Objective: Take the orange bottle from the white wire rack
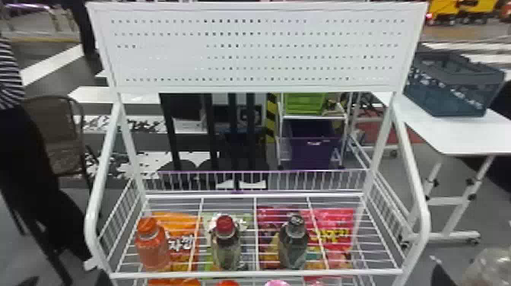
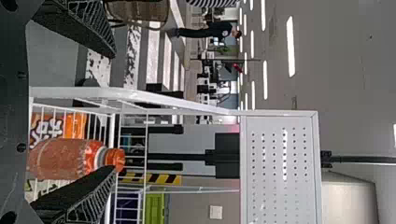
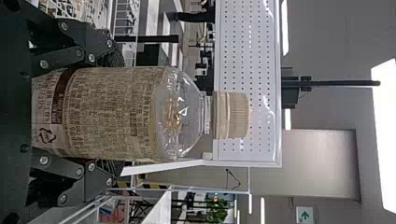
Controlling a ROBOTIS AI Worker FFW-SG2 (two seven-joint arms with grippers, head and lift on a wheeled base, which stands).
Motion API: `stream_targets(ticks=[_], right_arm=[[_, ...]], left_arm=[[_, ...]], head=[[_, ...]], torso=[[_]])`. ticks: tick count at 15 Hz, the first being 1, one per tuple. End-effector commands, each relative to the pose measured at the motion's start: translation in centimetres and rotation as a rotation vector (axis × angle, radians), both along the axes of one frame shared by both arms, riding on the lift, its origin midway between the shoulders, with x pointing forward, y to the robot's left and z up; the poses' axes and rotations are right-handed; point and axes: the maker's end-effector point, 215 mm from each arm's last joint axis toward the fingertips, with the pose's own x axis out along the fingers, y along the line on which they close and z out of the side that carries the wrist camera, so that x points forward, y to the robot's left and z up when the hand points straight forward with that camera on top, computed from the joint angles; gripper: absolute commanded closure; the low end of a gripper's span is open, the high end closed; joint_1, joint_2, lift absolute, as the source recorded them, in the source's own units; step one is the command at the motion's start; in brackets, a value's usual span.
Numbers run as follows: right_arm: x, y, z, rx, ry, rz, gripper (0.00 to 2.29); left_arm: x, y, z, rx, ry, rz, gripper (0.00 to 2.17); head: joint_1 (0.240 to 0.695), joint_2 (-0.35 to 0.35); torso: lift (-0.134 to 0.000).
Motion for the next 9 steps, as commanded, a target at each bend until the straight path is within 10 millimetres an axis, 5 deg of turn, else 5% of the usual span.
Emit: stream_targets(ticks=[1, 4, 9], right_arm=[[0.0, 0.0, 0.0, 0.001, -0.002, -0.001, 1.1], [0.0, -0.1, -0.3, 0.001, 0.001, -0.002, 1.1], [0.0, -0.4, -1.0, -0.002, 0.013, -0.008, 1.03]], left_arm=[[-0.1, -2.5, -3.6, -0.039, -0.011, -0.033, 0.03], [0.6, -4.5, -6.1, -0.067, -0.033, -0.057, 0.03], [4.8, -4.9, -10.1, -0.061, -0.025, -0.058, 0.03]], head=[[0.499, 0.0], [0.499, 0.0], [0.499, 0.0]], torso=[[0.0], [0.0], [0.0]])
